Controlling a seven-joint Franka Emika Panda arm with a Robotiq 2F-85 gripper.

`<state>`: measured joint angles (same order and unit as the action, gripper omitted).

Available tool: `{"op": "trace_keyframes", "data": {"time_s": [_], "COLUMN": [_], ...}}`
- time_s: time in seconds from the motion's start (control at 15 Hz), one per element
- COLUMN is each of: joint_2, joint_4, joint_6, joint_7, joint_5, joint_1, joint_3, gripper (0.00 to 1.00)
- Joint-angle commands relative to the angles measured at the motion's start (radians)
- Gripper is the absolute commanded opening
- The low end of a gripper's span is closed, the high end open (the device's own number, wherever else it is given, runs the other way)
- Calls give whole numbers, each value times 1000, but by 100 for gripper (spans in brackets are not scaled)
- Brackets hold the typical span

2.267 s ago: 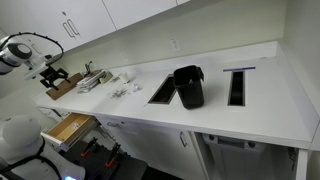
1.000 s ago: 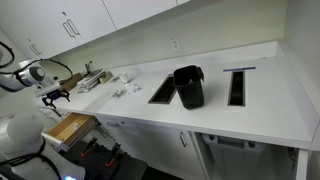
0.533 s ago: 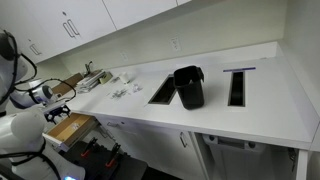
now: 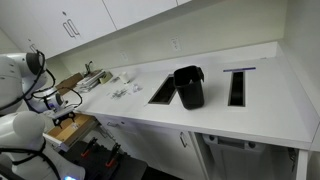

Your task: Remove the paper from the drawer and put it on the counter

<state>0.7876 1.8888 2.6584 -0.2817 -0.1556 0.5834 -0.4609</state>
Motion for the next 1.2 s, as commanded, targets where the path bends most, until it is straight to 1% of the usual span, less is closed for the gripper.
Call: {"op": "trace_keyframes", "data": {"time_s": [0.0,0.33,0.47,0.67,0.93,1.0,1.07,1.13], "joint_2": [99,188,216,244,274,284,290,295], "joint_4": [-118,-222,-258,-302,-346,-358,-367,-375], "joint_6": [18,27,48,91,120,118,117,116], "joint_7": [-50,-85,-90,-75,-73,-76,-78,-77], "joint_5": [-43,-110,-142,-193,-221,-221,-223,-224], "joint_1": [43,99,129,179,218,222,224,227], "joint_3": [7,34,60,117,169,174,178,182], "gripper": [100,100,100,100,100,75,74,68]}}
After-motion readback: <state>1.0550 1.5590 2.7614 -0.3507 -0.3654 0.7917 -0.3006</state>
